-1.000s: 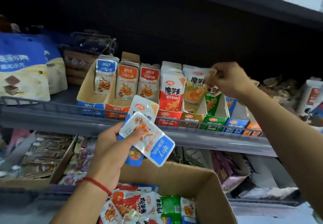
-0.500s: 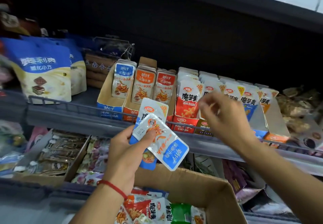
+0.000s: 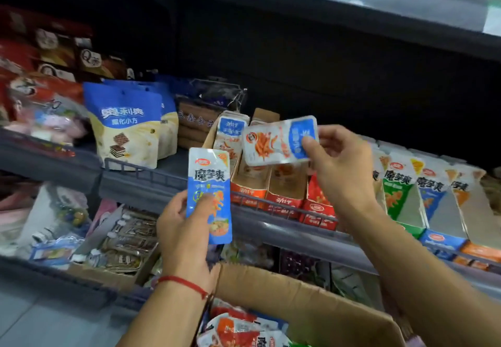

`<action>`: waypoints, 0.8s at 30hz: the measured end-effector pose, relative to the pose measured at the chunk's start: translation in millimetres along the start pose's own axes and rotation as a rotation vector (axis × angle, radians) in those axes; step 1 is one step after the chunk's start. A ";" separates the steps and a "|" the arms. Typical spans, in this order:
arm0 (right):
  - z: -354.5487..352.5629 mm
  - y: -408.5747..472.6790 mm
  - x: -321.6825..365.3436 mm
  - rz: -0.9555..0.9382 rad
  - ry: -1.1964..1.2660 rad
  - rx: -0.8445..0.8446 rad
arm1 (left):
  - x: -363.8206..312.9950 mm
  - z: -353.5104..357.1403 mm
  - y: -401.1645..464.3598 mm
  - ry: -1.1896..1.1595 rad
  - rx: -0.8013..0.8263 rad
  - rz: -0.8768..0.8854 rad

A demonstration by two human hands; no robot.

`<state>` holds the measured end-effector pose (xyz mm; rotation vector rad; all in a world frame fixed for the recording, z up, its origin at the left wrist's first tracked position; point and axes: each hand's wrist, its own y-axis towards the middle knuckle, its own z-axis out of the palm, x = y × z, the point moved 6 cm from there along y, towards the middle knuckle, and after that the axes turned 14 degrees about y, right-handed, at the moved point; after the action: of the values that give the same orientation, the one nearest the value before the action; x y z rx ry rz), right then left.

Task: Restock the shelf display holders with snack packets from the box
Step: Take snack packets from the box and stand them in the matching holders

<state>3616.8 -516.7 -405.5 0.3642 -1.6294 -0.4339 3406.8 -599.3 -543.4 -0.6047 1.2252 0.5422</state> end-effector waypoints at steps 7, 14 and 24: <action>92.6 78.3 8.9 -0.291 -0.420 0.173 | -12.1 -35.3 22.6 -0.048 -0.061 0.008; 146.4 110.9 -9.5 -0.237 -0.513 0.251 | -24.0 -60.1 37.8 -0.074 -0.076 0.030; 158.4 125.0 -15.9 -0.256 -0.529 0.282 | -25.4 -62.3 41.0 -0.121 -0.036 0.010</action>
<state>3463.2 -389.3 -371.7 0.7200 -2.1798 -0.5227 3329.6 -613.7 -538.3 -0.5874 1.1065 0.6021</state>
